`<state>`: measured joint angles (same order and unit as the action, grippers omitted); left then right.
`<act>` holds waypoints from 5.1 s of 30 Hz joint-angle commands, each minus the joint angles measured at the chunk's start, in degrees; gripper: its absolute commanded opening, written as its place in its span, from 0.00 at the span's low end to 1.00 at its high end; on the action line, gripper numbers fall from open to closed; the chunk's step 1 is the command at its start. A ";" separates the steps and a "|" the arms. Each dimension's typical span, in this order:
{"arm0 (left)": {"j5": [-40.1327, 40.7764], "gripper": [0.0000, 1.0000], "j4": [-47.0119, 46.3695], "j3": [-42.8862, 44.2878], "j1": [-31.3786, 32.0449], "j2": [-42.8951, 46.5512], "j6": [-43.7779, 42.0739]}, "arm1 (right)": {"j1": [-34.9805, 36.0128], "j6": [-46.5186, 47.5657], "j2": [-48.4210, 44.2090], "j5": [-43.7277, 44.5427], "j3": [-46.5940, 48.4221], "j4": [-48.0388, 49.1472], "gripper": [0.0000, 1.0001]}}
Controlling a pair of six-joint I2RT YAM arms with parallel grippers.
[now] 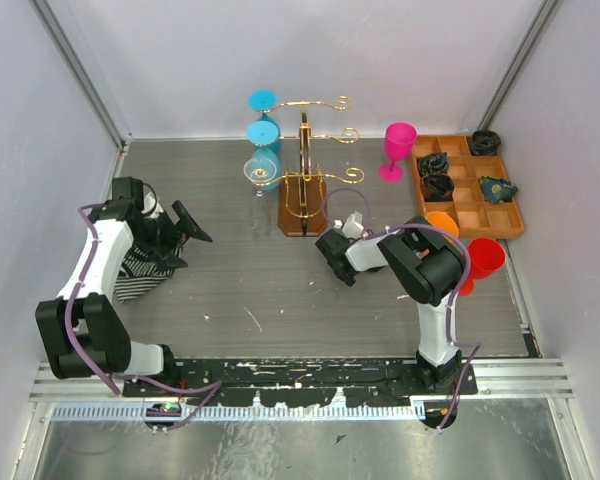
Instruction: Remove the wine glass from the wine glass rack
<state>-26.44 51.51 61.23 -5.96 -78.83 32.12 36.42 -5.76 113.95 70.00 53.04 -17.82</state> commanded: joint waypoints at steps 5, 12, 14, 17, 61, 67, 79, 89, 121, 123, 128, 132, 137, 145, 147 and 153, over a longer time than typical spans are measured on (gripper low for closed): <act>-0.80 1.00 0.19 1.49 -0.26 -0.86 -0.73 | -4.31 -0.41 1.28 -8.02 -1.10 10.13 0.01; -0.46 1.00 0.27 1.94 -0.20 -1.16 -0.78 | -5.66 -1.17 1.07 -10.36 -0.65 9.46 0.18; -0.54 1.00 0.27 1.89 -0.27 -1.38 -0.82 | -5.67 -1.48 1.40 -10.30 -0.18 8.94 0.24; -0.51 1.00 0.16 1.77 -0.21 -1.57 -0.91 | -5.66 -1.88 1.28 -10.51 -0.03 8.63 0.25; -1.00 1.00 0.02 2.17 -0.21 -2.03 -0.76 | 3.52 -15.22 -17.60 -26.30 2.94 -9.54 0.43; -1.28 1.00 -0.12 1.93 -0.24 -1.84 -0.66 | 6.36 -20.69 -22.24 -27.66 1.87 -17.15 0.42; -2.28 1.00 -0.38 1.39 -0.22 -0.62 0.11 | 22.19 -31.63 -26.32 -33.19 2.70 -25.09 0.37; -3.71 1.00 -1.49 1.08 -0.20 -0.13 1.78 | 27.21 -22.32 -31.82 -43.06 26.47 -19.13 0.40; -5.19 1.00 -6.72 2.79 1.27 9.76 8.68 | -1.48 -23.49 -11.65 -80.69 58.91 -14.58 0.48; -5.28 1.00 -6.85 2.81 1.30 9.98 8.92 | -1.71 -24.12 -11.72 -82.58 57.80 -12.39 0.48; -5.44 1.00 -6.84 3.11 1.25 10.18 9.19 | -1.85 -25.08 -10.76 -85.23 57.33 -10.25 0.48; -5.69 1.00 -6.78 3.25 1.28 10.04 9.28 | -1.80 -25.38 -9.93 -85.84 57.41 -10.14 0.48; -5.84 1.00 -6.55 3.17 1.25 10.27 9.28 | -1.86 -25.18 -9.83 -84.79 56.75 -10.22 0.48; -5.99 1.00 -6.08 3.23 1.30 10.01 8.93 | -1.95 -25.74 -8.30 -87.10 56.96 -9.82 0.47; -6.00 1.00 -6.02 3.12 1.30 9.79 8.93 | -1.94 -26.12 -8.01 -88.31 56.92 -9.33 0.45; -6.26 1.00 -5.80 2.62 1.34 9.65 8.73 | -1.89 -27.29 -8.05 -90.17 56.71 -8.16 0.09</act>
<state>-30.65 45.71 62.26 -4.82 -69.47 41.15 34.74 -32.36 106.83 -18.09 109.38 -29.45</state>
